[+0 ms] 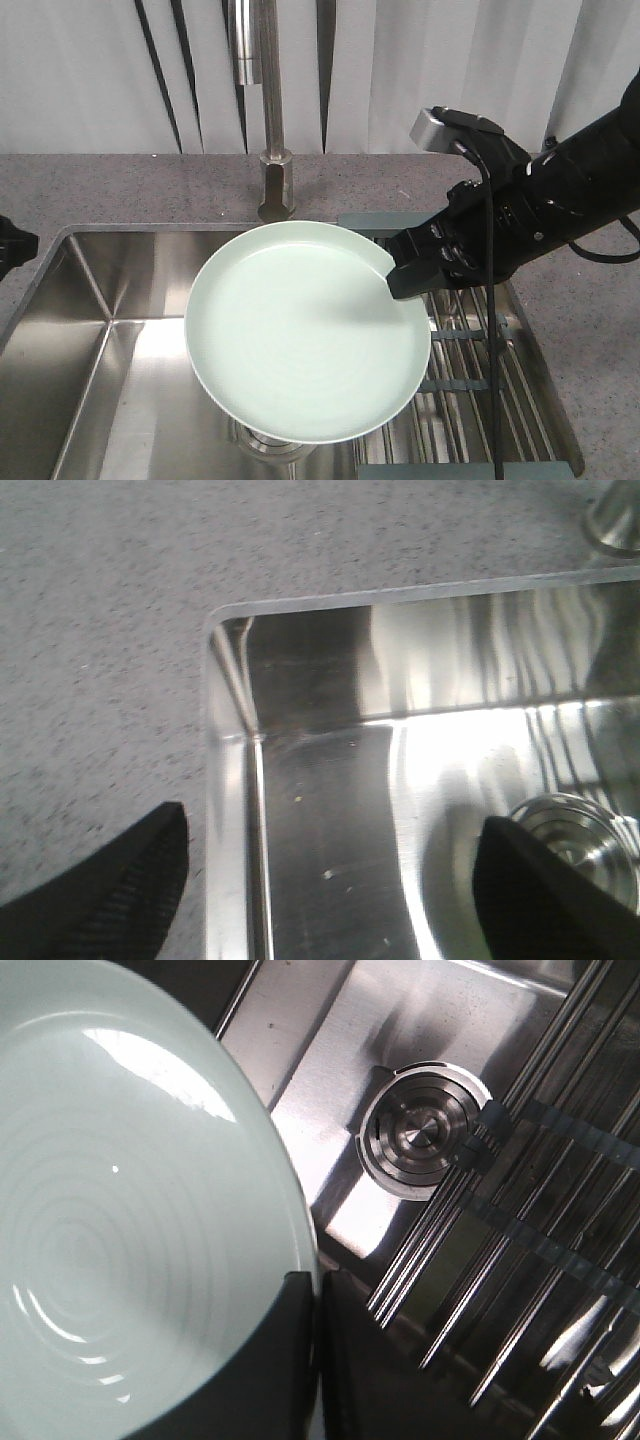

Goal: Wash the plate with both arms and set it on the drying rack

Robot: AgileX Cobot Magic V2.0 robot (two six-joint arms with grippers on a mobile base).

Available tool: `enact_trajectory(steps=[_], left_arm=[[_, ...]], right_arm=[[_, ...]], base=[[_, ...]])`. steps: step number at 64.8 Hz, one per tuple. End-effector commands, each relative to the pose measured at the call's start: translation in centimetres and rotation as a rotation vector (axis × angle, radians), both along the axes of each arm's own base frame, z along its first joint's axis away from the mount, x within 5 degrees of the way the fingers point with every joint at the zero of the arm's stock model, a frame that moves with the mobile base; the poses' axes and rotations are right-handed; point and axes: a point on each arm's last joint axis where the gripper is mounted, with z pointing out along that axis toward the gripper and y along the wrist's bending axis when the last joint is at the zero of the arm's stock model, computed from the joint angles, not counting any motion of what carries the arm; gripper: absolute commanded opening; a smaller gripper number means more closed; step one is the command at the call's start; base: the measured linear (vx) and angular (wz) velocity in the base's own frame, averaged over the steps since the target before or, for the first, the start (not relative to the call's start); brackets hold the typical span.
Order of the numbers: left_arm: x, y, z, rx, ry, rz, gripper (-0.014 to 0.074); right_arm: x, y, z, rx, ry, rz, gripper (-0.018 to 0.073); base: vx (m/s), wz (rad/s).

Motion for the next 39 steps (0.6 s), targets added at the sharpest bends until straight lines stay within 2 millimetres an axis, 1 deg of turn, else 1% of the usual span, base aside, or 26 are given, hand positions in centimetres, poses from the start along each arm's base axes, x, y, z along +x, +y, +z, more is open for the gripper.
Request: enact_trajectory(steps=[1,10,24,31,39], left_arm=[[1.7,-0.9,1.7,-0.037,-0.106,-0.088,0.0555],[4.4,-1.8,1.3,-0.107,-0.135,-0.215,0.0554],[8.2,-2.8,0.8,-0.16,-0.173,-0.366,0.0554],[10.0,-3.5,0.4,-0.138,-0.183,-0.434,0.0554],[11.9,-4.9,0.1,-0.1,-0.202,-0.522,0.0554]], right_arm=[[-0.5,0.0,2.2,0.064,-0.076,-0.015,-0.0004],[-0.5,0.0,2.2,0.064,-0.076,-0.015,-0.0004],[-0.5,0.0,2.2,0.064,-0.076,-0.015,-0.0004],[-0.5,0.0,2.2,0.064,-0.076,-0.015,-0.0004],[-0.5,0.0,2.2,0.064,-0.076,-0.015,-0.0004]], base=[[0.0,0.0],[0.0,0.0],[0.0,0.0],[0.0,0.0],[0.0,0.0]])
